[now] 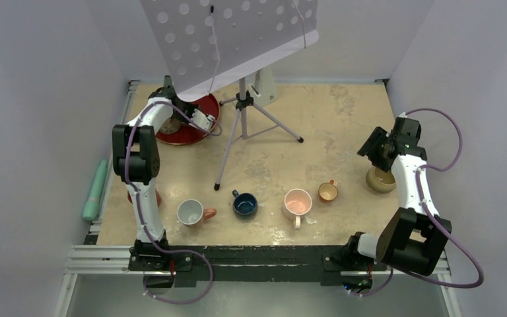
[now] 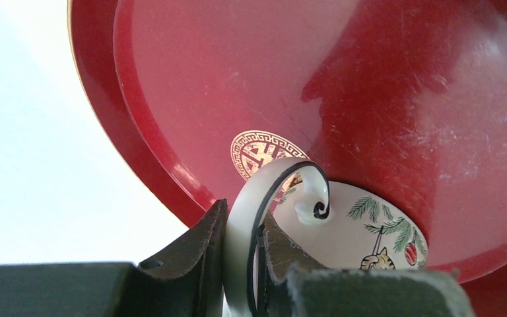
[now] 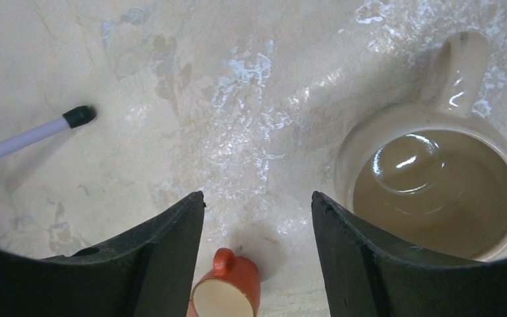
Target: Turn the mug right side up
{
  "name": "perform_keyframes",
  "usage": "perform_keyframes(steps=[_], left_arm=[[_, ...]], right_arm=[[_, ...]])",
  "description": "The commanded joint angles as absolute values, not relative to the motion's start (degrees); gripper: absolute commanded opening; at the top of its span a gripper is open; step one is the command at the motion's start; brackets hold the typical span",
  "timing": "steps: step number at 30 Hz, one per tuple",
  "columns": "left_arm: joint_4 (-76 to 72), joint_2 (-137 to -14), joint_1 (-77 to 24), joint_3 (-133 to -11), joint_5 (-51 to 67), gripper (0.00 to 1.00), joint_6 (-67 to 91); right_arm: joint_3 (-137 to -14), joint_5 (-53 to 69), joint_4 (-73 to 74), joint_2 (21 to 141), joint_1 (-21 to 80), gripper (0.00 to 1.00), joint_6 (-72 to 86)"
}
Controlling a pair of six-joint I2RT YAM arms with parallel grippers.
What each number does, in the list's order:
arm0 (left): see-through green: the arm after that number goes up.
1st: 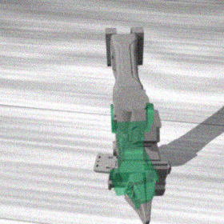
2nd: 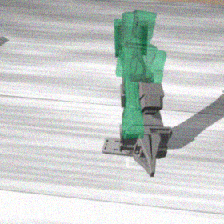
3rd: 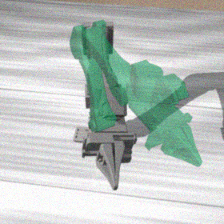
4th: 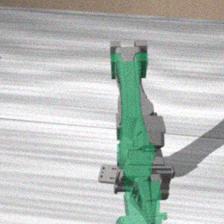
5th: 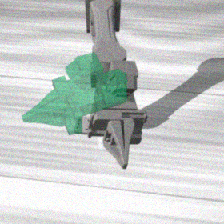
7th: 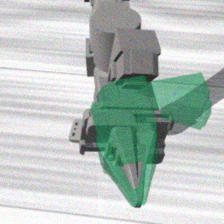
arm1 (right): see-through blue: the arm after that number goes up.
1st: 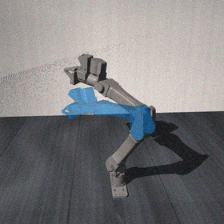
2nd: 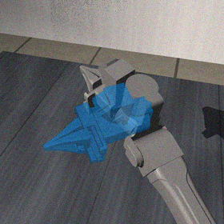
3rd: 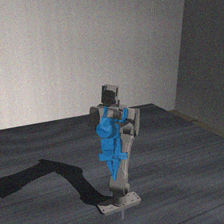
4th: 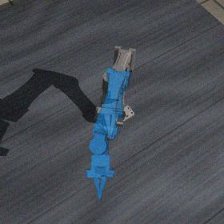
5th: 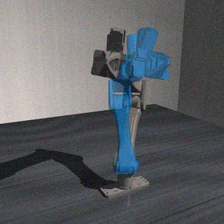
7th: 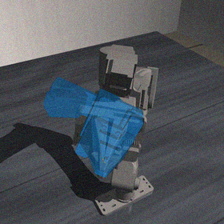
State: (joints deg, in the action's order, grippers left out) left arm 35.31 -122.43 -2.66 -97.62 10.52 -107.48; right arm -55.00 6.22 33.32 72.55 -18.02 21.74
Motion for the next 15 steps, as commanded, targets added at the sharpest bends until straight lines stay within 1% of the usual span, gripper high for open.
perform_keyframes(steps=[1, 3, 5, 9, 13, 15], left_arm=[[38.9, -116.8, -1.7, -98.7, 9.8, 0.0, -90.2], [38.4, -114.2, -0.8, -97.5, 12.4, 0.0, -83.2], [36.9, -111.3, -0.1, -95.0, 13.7, 0.0, -77.5], [32.5, -106.5, 2.4, -89.1, 14.6, 0.0, -66.9], [32.4, -105.9, 4.1, -89.6, 13.8, 0.0, -57.9], [32.5, -106.0, 5.0, -90.1, 14.0, 0.0, -53.3]], right_arm=[[-59.7, 10.7, 34.9, 70.1, -18.0, 0.65, 18.9], [-60.5, 13.0, 35.4, 69.6, -17.8, 0.65, 18.2], [-60.9, 15.1, 35.3, 68.8, -16.9, 0.69, 17.8], [-61.8, 16.8, 35.2, 67.3, -14.1, 0.73, 17.9], [-63.3, 15.3, 35.1, 67.4, -8.2, 0.76, 17.7], [-63.9, 15.9, 34.6, 67.9, -5.1, 0.79, 17.8]])
